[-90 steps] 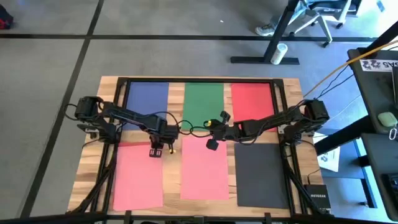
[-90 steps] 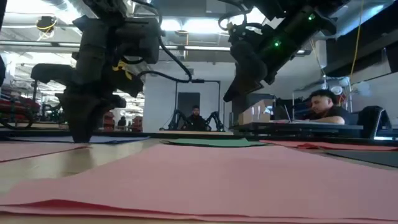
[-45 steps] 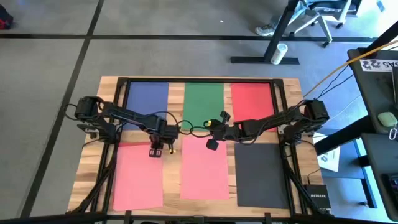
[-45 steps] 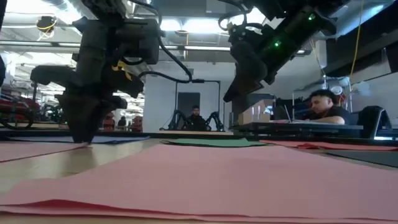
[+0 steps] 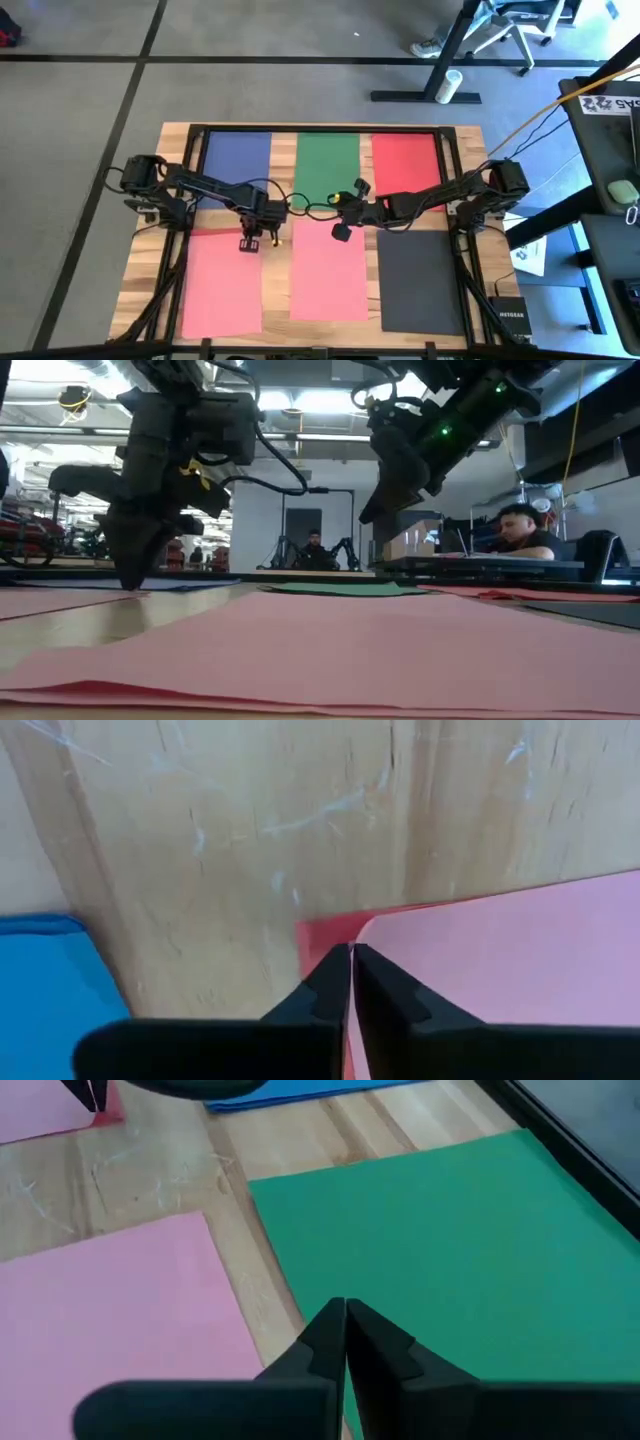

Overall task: Organize paper
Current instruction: Stack the pink paper on top of the other pink paper

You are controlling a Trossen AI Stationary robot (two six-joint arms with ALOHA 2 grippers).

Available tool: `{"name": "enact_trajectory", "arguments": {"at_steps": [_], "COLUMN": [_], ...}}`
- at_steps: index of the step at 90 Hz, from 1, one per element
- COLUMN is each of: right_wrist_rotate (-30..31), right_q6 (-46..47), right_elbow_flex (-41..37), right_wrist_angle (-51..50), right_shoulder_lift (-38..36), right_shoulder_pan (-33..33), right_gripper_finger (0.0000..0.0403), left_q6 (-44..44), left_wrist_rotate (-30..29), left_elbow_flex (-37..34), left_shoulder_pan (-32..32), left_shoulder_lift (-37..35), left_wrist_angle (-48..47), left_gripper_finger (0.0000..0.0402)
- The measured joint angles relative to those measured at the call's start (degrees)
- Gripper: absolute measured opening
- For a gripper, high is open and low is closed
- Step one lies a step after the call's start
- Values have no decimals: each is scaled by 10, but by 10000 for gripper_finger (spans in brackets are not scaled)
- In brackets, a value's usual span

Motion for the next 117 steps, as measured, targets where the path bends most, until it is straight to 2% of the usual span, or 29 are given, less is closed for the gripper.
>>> {"name": "enact_trajectory", "arguments": {"at_steps": [29, 60, 72, 82, 90, 117], "right_wrist_rotate": [8, 9, 8, 6, -1, -4], "right_q6": [-1, -6, -7, -12, -12, -12], "right_elbow_flex": [0, 0, 0, 0, 0, 0], "right_wrist_angle": [-1, -47, -52, -53, -53, -54], "right_shoulder_lift": [0, 0, 0, 0, 0, 0], "right_shoulder_pan": [0, 2, 10, 17, 17, 17], "right_gripper_finger": [0, 0, 0, 0, 0, 0], "left_q6": [1, -44, -37, -11, 38, 125], "left_wrist_rotate": [1, 52, 86, 89, 88, 88], "left_elbow_flex": [49, 75, 75, 75, 75, 75], "left_shoulder_pan": [3, 56, 66, 60, 54, 44], "left_shoulder_lift": [0, 0, 0, 0, 0, 30], "left_wrist_angle": [17, 132, 111, 74, 65, 53], "left_gripper_finger": [0, 0, 0, 2, 15, 92]}}
